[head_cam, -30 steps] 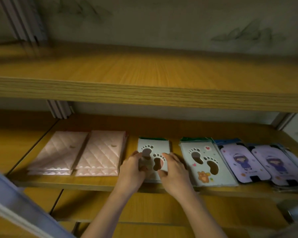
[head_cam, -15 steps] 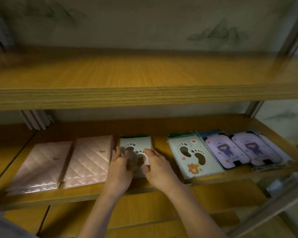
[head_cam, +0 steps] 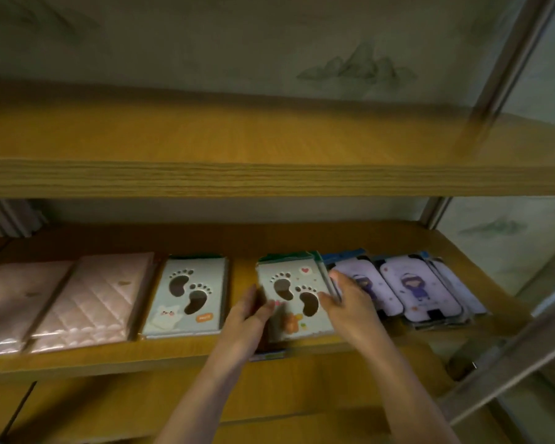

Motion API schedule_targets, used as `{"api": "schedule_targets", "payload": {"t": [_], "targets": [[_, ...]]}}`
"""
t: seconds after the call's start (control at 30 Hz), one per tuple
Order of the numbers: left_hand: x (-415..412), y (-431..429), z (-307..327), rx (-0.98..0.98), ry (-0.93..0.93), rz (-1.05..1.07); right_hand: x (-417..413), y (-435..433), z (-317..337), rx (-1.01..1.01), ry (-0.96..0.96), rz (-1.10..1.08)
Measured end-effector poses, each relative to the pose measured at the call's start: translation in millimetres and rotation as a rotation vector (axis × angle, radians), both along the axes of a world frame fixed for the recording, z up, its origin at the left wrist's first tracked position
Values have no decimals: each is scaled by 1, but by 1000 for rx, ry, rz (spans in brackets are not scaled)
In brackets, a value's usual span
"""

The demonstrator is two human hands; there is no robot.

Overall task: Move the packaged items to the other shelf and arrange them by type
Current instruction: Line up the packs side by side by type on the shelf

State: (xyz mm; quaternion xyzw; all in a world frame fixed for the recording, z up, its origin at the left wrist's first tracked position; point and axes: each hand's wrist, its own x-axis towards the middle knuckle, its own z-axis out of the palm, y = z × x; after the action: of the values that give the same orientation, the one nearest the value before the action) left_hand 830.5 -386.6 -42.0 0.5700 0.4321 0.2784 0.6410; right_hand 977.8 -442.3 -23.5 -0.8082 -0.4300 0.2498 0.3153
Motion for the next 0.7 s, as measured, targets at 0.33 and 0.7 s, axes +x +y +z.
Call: {"api": "schedule_targets", "payload": {"t": [0.33,0.7], "targets": [[33,-11,-14,-3,7,162,18,-10,-12,-78,110,99],[21,15,-11,122,187,165,2,7,-17,-37,164,89]]}}
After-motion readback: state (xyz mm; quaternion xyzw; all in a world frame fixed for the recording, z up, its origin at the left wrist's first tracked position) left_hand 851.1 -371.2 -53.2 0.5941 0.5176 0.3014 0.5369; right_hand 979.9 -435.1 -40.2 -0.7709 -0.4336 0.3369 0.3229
